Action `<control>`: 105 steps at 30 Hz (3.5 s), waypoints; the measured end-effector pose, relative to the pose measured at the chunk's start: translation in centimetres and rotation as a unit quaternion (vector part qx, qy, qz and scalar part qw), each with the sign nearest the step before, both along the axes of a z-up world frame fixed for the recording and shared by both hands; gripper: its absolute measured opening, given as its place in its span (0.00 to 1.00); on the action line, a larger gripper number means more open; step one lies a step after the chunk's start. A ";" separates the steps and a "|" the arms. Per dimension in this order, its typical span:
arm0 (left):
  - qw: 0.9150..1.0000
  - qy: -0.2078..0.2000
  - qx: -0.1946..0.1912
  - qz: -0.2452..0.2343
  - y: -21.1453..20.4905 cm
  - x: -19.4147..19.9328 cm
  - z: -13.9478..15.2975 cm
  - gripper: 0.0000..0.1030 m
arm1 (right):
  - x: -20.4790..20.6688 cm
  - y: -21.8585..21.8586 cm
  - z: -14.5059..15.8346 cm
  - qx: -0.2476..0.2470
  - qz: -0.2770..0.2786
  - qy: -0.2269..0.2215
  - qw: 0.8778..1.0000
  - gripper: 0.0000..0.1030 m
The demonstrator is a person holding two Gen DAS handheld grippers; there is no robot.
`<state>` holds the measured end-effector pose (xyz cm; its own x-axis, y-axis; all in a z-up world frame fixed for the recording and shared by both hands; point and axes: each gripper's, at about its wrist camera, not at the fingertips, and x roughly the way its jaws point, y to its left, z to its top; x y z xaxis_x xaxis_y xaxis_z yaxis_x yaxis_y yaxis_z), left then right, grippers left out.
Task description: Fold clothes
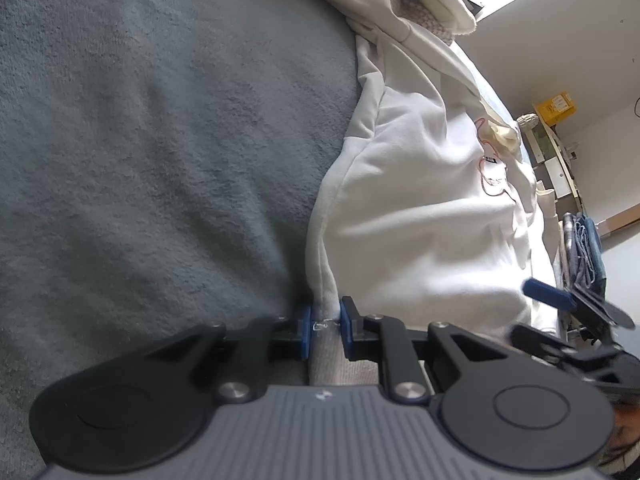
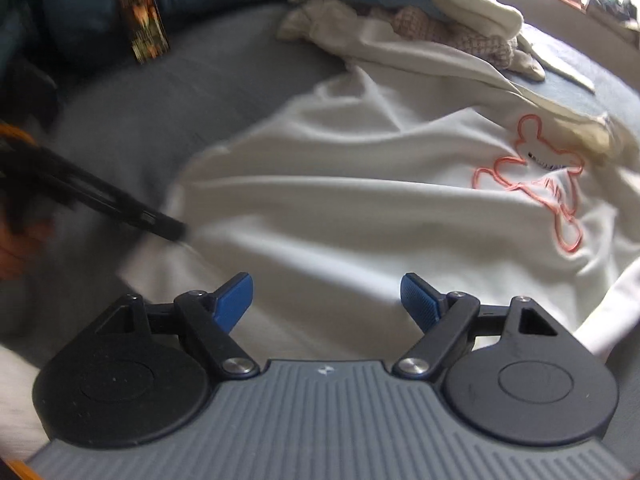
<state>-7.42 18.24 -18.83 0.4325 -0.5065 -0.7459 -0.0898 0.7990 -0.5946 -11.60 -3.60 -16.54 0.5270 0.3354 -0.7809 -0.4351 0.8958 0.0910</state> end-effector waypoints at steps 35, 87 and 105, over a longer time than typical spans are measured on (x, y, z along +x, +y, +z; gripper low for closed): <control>1.000 -0.005 -0.001 -0.013 3.3 -0.1 0.1 0.13 | -6.0 -19.2 -1.2 0.140 -0.342 0.063 0.927 0.02; 0.999 0.011 0.009 -0.042 -0.9 -2.4 0.6 0.34 | -7.6 -27.1 -5.2 0.262 -0.403 0.167 0.861 0.05; 0.997 0.070 -0.029 -0.006 1.7 -2.7 8.6 0.05 | -9.3 -28.2 6.0 0.217 -0.388 0.103 0.890 0.02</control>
<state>-10.17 19.96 -10.20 0.3201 -0.5555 -0.7674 -0.1662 0.7646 -0.6228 -20.86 -31.84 -10.57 0.5924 0.2263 -0.7732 0.3641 0.7810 0.5075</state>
